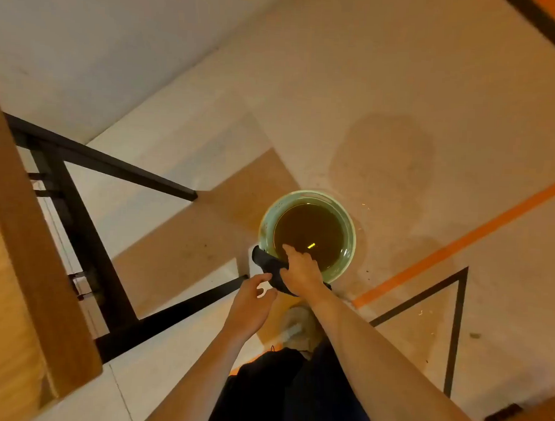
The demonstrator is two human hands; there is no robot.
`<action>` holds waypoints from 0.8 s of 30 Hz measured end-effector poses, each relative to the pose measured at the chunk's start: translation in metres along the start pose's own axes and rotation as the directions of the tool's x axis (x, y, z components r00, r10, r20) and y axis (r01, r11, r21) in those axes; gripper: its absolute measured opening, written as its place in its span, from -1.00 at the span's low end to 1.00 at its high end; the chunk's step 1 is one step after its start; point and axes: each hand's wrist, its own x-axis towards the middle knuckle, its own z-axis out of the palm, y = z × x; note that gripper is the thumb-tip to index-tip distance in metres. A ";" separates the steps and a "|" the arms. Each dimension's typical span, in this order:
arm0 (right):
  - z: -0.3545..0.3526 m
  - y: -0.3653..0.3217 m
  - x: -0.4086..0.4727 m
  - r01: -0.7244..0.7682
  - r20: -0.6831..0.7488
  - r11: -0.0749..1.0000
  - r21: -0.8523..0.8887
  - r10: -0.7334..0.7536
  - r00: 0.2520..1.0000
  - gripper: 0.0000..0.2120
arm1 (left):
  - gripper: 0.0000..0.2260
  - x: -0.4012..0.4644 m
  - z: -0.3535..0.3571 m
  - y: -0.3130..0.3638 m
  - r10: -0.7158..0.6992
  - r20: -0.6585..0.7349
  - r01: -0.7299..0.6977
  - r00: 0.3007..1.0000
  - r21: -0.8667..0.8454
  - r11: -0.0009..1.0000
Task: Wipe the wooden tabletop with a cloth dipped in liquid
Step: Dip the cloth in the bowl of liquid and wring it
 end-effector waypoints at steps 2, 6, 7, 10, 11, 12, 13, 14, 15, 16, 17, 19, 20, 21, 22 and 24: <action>0.002 0.001 0.005 -0.056 -0.012 0.998 0.006 0.056 0.998 -0.55 | -0.71 0.002 -0.004 0.000 -0.001 -0.006 0.001 1.000 -0.016 1.000; -0.002 0.003 -0.004 -0.149 0.102 0.976 0.162 0.133 0.986 -0.91 | -0.77 -0.009 -0.013 0.001 -0.018 -0.007 0.018 1.000 -0.055 0.998; -0.006 0.004 -0.012 -0.164 0.151 0.951 0.261 0.127 0.980 -0.88 | -0.76 -0.014 -0.015 0.003 -0.017 -0.009 0.017 1.000 -0.068 0.998; -0.035 0.006 -0.047 -0.199 0.189 0.862 0.466 0.123 0.974 -0.82 | -0.74 -0.040 -0.017 0.020 -0.020 -0.021 0.019 1.000 -0.076 0.997; -0.047 0.004 -0.063 -0.196 0.185 0.821 0.536 0.112 0.976 -0.84 | -0.70 -0.052 -0.018 0.028 -0.019 -0.011 0.018 1.000 -0.076 0.997; -0.060 0.001 -0.082 -0.202 0.189 0.773 0.601 0.108 0.976 -0.87 | -0.66 -0.068 -0.018 0.037 -0.019 0.014 0.020 1.000 -0.076 0.997; -0.073 -0.002 -0.100 -0.228 0.195 0.713 0.663 0.130 0.972 -0.91 | -0.63 -0.085 -0.019 0.048 -0.004 0.051 0.008 0.999 -0.092 0.996; -0.085 -0.005 -0.119 -0.272 0.207 0.650 0.709 0.177 0.962 -0.91 | -0.62 -0.104 -0.019 0.059 0.028 0.099 -0.015 0.995 -0.131 0.991; -0.097 -0.006 -0.139 -0.299 0.209 0.573 0.763 0.219 0.953 -0.87 | -0.64 -0.123 -0.019 0.070 0.072 0.139 -0.046 0.988 -0.183 0.982; -0.113 -0.012 -0.161 -0.305 0.208 0.492 0.815 0.243 0.947 -0.86 | -0.68 -0.142 -0.020 0.080 0.110 0.161 -0.071 0.981 -0.230 0.971; -0.127 -0.018 -0.183 -0.281 0.188 0.415 0.866 0.251 0.950 -0.89 | -0.72 -0.160 -0.022 0.089 0.143 0.167 -0.094 0.975 -0.271 0.958; -0.162 -0.032 -0.229 -0.211 0.121 0.341 0.916 0.267 0.956 -0.91 | -0.70 -0.194 -0.026 0.107 0.191 0.152 -0.130 0.970 -0.340 0.931; -0.181 -0.042 -0.252 -0.176 0.085 0.342 0.923 0.265 0.960 -0.88 | -0.62 -0.212 -0.031 0.117 0.206 0.134 -0.142 0.969 -0.379 0.914; -0.200 -0.052 -0.272 -0.131 0.040 0.361 0.923 0.250 0.967 -0.85 | -0.55 -0.230 -0.037 0.127 0.231 0.097 -0.171 0.968 -0.416 0.893; -0.218 -0.064 -0.292 -0.090 -0.003 0.394 0.915 0.230 0.973 -0.79 | -0.50 -0.247 -0.044 0.138 0.264 0.047 -0.216 0.963 -0.445 0.869; -0.255 -0.090 -0.329 -0.019 -0.075 0.454 0.891 0.188 0.979 -0.63 | -0.47 -0.280 -0.061 0.160 0.340 -0.046 -0.317 0.939 -0.495 0.809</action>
